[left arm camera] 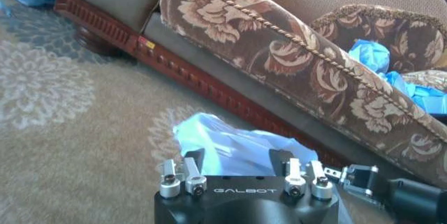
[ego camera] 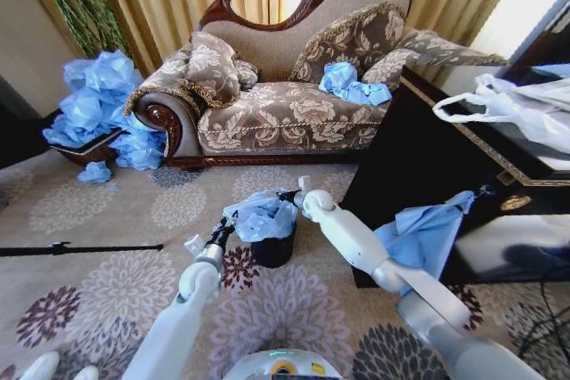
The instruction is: Place a garbage bag over the trash bin.
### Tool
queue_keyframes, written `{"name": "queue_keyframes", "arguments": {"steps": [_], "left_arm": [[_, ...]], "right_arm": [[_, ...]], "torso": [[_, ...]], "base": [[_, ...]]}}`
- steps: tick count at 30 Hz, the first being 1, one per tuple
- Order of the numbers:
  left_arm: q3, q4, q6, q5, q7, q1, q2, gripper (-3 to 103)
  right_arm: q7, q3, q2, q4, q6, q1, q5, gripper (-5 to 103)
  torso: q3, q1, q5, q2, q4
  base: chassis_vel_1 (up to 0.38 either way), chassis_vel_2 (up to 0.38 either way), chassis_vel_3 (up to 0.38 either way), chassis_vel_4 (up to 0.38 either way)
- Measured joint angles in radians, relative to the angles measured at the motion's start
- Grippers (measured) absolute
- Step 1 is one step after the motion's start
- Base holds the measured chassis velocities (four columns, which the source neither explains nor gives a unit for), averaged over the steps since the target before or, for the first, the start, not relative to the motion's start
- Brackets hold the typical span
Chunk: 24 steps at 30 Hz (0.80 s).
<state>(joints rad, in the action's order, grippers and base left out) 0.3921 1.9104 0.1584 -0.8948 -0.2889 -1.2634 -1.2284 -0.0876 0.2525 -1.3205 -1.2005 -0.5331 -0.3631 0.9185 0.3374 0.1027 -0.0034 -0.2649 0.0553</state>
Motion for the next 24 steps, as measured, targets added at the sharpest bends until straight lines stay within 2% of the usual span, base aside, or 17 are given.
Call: {"name": "queue_keyframes", "arguments": {"steps": [3,5,8,13,16,18,20,21,24], "left_arm": [[0.000,0.056,0.021,0.003,-0.059,-0.047,-0.004,82],[0.000,0.068,0.027,0.006,-0.073,-0.056,-0.007,82],[-0.014,0.102,0.052,0.006,-0.101,-0.084,-0.018,97],[-0.043,0.095,0.054,-0.005,-0.131,-0.065,-0.036,100],[-0.061,0.073,0.064,-0.037,-0.179,-0.025,-0.057,103],[-0.063,0.070,0.065,-0.036,-0.182,-0.021,-0.058,100],[-0.073,0.044,0.062,0.021,-0.165,-0.010,-0.059,98],[-0.073,0.044,0.062,0.021,-0.165,-0.010,-0.059,98],[-0.085,-0.001,0.031,0.140,-0.118,-0.005,-0.051,94]], "right_arm": [[-0.021,-0.012,0.024,-0.064,0.001,-0.035,0.034,0],[-0.023,-0.015,0.028,-0.074,0.000,-0.040,0.038,0],[-0.046,-0.017,0.041,-0.111,-0.004,-0.055,0.057,0],[-0.052,-0.004,0.044,-0.118,0.002,-0.066,0.056,0],[-0.062,0.008,0.036,-0.126,0.006,-0.073,0.055,0],[-0.062,0.009,0.035,-0.126,0.007,-0.074,0.055,0],[-0.064,0.013,0.031,-0.125,0.013,-0.077,0.050,0],[-0.064,0.013,0.031,-0.125,0.013,-0.077,0.050,0],[-0.064,0.015,0.034,-0.122,0.019,-0.081,0.047,0]], "torso": [[0.000,0.000,-0.0001,0.000,-0.0001],[0.000,0.000,-0.0001,0.000,0.0000],[0.000,0.000,0.0000,0.000,-0.0002],[0.000,0.000,-0.0002,0.000,0.0000],[0.000,0.000,-0.0001,0.000,0.0001],[0.000,0.000,-0.0001,0.000,0.0000],[0.000,0.000,-0.0001,0.000,-0.0001],[0.000,0.000,-0.0001,0.000,-0.0001],[0.000,0.000,-0.0001,0.000,-0.0002]], "base": [[0.000,0.000,0.000,0.000],[0.000,0.000,0.000,0.000],[0.000,0.000,0.000,0.000],[0.000,0.000,0.000,0.000],[0.000,0.000,0.000,0.000],[0.000,0.000,0.000,0.000],[0.000,0.000,0.000,0.000],[0.000,0.000,0.000,0.000],[0.000,0.000,0.000,0.000]]}}
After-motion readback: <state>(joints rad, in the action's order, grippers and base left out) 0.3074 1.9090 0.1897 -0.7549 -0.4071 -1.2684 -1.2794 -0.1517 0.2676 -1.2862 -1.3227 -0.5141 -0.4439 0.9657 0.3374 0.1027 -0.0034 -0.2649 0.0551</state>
